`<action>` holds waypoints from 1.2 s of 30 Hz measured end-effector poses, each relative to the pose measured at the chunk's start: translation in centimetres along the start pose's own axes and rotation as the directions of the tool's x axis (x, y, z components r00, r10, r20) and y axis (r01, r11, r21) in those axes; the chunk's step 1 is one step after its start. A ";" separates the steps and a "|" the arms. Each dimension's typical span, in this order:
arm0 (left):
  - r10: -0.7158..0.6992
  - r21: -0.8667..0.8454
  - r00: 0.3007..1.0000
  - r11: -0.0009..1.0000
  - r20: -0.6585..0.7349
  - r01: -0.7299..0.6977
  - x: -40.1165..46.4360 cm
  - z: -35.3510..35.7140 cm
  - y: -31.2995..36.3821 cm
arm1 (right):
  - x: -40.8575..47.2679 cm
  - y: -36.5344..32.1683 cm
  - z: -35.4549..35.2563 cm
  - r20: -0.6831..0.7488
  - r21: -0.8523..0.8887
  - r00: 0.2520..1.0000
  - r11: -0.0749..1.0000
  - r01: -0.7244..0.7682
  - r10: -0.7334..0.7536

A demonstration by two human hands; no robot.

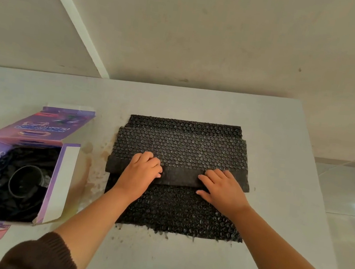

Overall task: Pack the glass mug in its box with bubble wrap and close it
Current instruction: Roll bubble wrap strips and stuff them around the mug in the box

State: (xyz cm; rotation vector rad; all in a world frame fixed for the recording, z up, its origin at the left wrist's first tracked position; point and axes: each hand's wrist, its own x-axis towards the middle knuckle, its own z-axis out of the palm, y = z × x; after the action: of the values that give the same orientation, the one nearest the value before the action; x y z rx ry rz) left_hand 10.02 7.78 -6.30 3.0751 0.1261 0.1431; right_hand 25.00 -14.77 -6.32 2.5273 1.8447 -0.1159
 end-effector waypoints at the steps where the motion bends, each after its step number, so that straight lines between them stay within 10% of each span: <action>1: 0.004 -0.030 1.000 1.000 0.016 -0.004 -0.1 0.0 -0.1 | 0.3 0.2 -0.1 0.013 0.008 1.000 1.000 -0.010 0.010; 12: -0.194 -0.323 0.935 0.901 0.297 0.289 4.9 -2.1 -2.2 | 5.8 2.4 -1.4 -0.116 0.082 0.939 0.945 -0.316 0.324; 18: -0.202 -0.365 0.853 0.838 0.482 0.405 7.2 -1.2 -3.9 | 5.8 3.0 -0.4 -0.141 -0.020 0.984 0.994 -0.108 0.104; 27: 0.011 -0.004 0.995 1.000 0.097 -0.010 7.2 -0.9 -3.6 | 9.4 4.5 -1.7 0.037 0.104 0.989 0.984 -0.146 0.143; 36: -0.034 0.012 0.963 0.999 0.269 0.032 5.9 -1.4 -6.1 | 11.2 6.0 -1.9 0.102 0.165 0.970 0.958 -0.234 0.220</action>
State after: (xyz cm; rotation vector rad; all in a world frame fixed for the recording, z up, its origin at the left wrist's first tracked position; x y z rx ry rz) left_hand 15.26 14.48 -4.77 3.0594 0.1644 -0.2775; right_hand 34.24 -5.84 -5.33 2.7826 1.5653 -0.3917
